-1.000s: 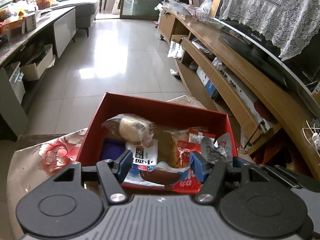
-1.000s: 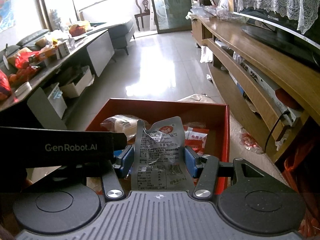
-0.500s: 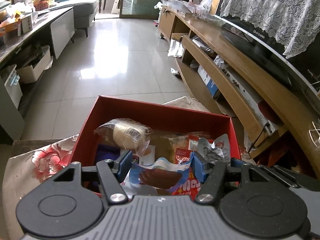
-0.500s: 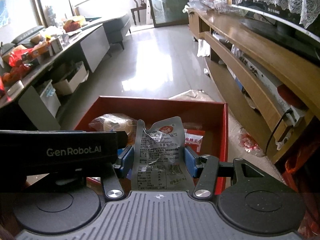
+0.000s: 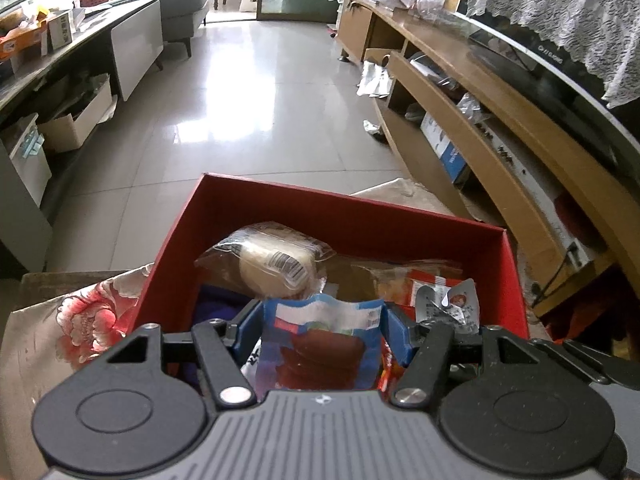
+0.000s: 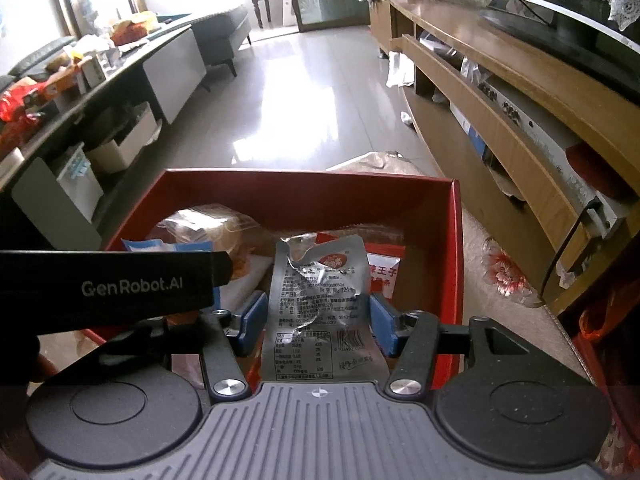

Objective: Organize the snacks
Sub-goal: 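Lower the sausage packet and clear wrapper into the red box and open both tools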

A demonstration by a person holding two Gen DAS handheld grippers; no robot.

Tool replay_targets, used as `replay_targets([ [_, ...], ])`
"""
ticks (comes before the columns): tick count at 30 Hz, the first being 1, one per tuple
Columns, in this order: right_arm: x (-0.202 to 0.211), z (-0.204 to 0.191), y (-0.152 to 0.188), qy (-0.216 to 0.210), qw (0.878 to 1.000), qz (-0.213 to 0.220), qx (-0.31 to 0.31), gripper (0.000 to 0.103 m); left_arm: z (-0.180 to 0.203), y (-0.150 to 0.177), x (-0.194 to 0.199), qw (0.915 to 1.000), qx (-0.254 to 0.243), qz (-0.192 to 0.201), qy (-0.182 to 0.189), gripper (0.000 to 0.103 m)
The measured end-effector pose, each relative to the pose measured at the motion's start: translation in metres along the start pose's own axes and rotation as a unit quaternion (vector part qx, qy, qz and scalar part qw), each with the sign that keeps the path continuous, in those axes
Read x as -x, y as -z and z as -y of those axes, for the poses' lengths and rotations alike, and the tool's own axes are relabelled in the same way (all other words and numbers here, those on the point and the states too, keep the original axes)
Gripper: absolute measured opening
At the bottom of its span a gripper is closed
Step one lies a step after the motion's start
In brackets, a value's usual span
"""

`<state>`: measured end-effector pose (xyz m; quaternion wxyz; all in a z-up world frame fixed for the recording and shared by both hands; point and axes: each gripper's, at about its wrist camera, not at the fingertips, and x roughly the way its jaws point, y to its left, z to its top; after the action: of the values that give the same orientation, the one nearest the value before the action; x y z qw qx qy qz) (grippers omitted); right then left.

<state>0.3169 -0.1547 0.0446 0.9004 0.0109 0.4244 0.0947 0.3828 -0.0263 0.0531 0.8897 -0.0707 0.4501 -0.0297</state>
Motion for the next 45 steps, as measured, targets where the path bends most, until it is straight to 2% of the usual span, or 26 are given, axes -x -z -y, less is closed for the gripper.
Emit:
replay_targets([
  [13, -0.002, 0.002, -0.002, 0.009, 1.000, 0.009, 0.008, 0.077, 0.001, 0.000, -0.006, 0.9998, -0.011, 0.000, -0.019, 0.073],
  [19, 0.002, 0.004, -0.005, 0.008, 1.000, 0.018, 0.005, 0.082, -0.003, -0.005, 0.003, 0.9998, 0.001, 0.015, -0.016, 0.081],
  [33, 0.030, -0.007, -0.001, 0.022, 0.999, 0.040, 0.021, 0.086, -0.006, 0.003, 0.031, 0.9995, -0.001, 0.031, -0.011, 0.083],
  [45, 0.052, -0.013, 0.017, 0.026, 0.998, 0.047, 0.021, 0.087, -0.009, 0.028, 0.061, 0.9993, -0.012, 0.035, -0.005, 0.083],
])
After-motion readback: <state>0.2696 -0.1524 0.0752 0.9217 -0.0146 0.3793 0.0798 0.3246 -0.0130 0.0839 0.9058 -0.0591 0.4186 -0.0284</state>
